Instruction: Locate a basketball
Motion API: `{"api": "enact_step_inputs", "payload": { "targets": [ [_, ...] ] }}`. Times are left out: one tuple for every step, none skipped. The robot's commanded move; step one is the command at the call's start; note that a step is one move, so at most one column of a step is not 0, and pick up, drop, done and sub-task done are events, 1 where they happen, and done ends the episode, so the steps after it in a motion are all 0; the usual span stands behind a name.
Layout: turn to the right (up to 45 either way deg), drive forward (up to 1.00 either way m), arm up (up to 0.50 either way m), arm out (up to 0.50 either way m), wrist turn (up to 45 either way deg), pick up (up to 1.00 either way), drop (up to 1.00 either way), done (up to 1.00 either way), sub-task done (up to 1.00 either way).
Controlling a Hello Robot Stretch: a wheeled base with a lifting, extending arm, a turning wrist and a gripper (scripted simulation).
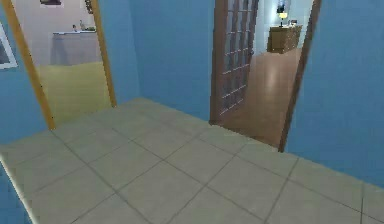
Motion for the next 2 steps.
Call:
{"api": "enact_step_inputs", "payload": {
  "targets": [
    [0.0, 0.50, 0.00, 0.00, 0.0, 0.00, 0.00, 0.00, 0.00],
    [15.0, 0.00, 0.00, 0.00, 0.0, 0.00, 0.00, 0.00, 0.00]
  ]
}}
